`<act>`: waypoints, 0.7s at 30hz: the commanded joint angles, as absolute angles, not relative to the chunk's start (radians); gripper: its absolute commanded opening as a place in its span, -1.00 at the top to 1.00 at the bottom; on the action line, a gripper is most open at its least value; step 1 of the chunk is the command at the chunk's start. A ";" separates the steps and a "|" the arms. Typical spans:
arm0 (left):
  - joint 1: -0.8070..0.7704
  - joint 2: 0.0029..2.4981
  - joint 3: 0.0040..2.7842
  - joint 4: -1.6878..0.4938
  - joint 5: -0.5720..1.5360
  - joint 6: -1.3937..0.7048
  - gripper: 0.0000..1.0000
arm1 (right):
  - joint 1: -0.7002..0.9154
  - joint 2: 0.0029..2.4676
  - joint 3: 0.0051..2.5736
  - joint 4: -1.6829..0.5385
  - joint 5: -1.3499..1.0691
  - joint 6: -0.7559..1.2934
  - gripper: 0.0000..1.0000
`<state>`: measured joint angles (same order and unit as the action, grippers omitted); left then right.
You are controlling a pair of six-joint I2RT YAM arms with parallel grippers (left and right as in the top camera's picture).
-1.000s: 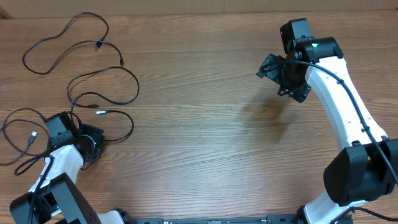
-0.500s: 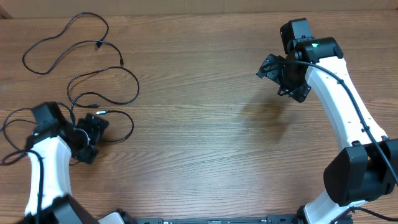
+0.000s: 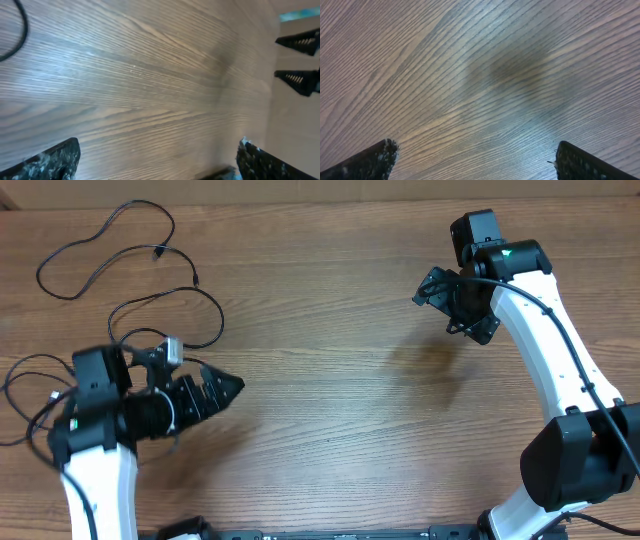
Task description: Untangle cables
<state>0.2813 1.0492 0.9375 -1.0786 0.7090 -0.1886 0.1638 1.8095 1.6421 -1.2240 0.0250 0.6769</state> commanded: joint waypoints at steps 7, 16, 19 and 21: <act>0.274 0.662 0.947 -1.266 0.522 -0.192 -0.99 | 0.162 1.809 1.640 -1.223 0.023 0.672 -1.00; 0.274 0.550 0.946 -1.361 0.520 -0.206 -0.99 | 0.161 1.809 1.640 -1.223 0.023 0.672 -1.00; 0.274 0.550 0.946 -1.361 0.520 -0.206 -0.99 | 0.162 1.809 1.640 -1.223 0.023 0.672 -1.00; 0.274 0.550 0.946 -1.361 0.520 -0.206 -0.99 | 0.162 1.809 1.640 -1.223 0.024 0.672 -1.00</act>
<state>0.2810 0.5564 0.9379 -1.3617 0.5289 -0.2028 0.1642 1.8095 1.6421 -1.2240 0.0246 0.6769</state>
